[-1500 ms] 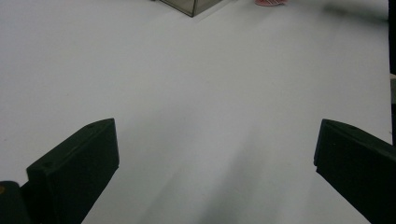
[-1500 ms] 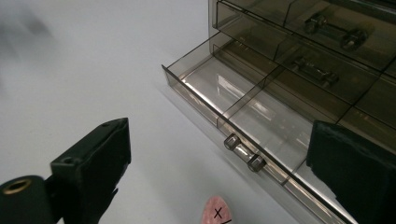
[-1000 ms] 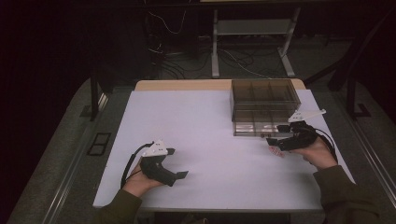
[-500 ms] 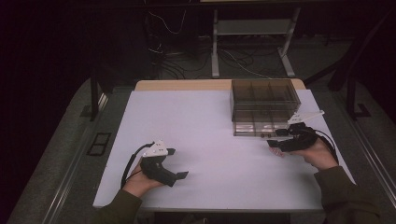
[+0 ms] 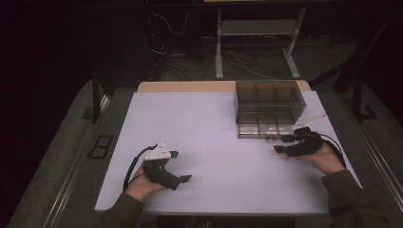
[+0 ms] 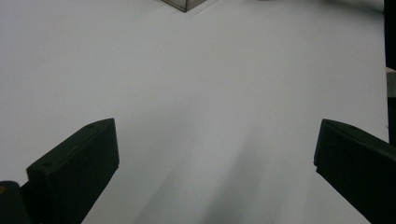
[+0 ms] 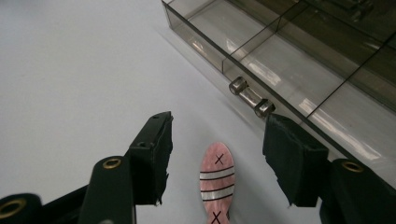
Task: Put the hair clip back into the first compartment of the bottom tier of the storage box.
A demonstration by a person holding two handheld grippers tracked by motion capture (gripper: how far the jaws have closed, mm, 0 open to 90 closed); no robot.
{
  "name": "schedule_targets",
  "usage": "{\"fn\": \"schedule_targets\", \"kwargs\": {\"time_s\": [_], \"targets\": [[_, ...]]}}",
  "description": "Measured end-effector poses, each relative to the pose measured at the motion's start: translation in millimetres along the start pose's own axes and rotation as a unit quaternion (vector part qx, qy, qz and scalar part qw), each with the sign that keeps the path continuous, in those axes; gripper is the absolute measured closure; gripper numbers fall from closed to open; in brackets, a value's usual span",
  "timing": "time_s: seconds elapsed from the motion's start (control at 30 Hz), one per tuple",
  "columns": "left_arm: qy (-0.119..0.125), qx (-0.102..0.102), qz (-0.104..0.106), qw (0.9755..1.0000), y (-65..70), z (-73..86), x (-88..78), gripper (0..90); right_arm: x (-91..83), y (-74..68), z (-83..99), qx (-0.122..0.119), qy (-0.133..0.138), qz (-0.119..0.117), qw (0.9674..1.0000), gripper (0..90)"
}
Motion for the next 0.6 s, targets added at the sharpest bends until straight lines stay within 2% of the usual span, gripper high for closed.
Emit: {"fn": "schedule_targets", "kwargs": {"time_s": [0.13, 0.27, 0.6], "targets": [[0.000, 0.001, 0.000, 1.0000, 0.3, -0.1, 0.0, 0.0, 2.0, 1.2, 5.1, 0.000, -0.009, -0.001, 1.0000, 44.4], [0.000, 0.001, 0.000, 1.0000, 0.4, -0.1, -0.2, 0.0, 6.0, 3.5, 12.6, -0.007, -0.025, 0.010, 0.9996, 48.0], [0.000, 0.002, 0.000, 1.0000, 0.9, -0.3, -0.1, 0.0, 11.8, 6.0, 19.3, -0.010, -0.039, 0.007, 0.9992, 54.5]]}}
Point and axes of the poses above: each handheld gripper's, and its own axes: x roughly forward along the jaws, z roughly out of its underside, y roughly to its right, the point moved 10 cm from there along x, roughly forward along the jaws, and after that the axes turned 11 degrees about x, right-handed, at the moved point
